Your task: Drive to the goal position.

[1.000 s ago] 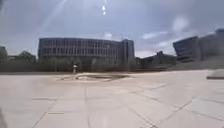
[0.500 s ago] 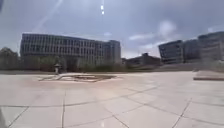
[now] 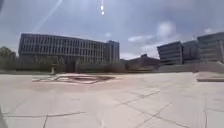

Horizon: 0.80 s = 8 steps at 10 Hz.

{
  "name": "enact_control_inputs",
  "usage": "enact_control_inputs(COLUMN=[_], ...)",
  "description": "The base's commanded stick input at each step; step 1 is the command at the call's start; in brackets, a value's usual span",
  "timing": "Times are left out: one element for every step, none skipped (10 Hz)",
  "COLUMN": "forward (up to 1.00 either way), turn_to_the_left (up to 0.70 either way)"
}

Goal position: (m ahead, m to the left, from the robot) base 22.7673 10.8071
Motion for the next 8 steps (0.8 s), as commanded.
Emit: enact_control_inputs(forward=[1.0,1.0,1.0,1.0,1.0,1.0,1.0,1.0], turn_to_the_left=[0.0,0.0,0.0,0.0,0.0,-0.08,-0.27,-0.38])
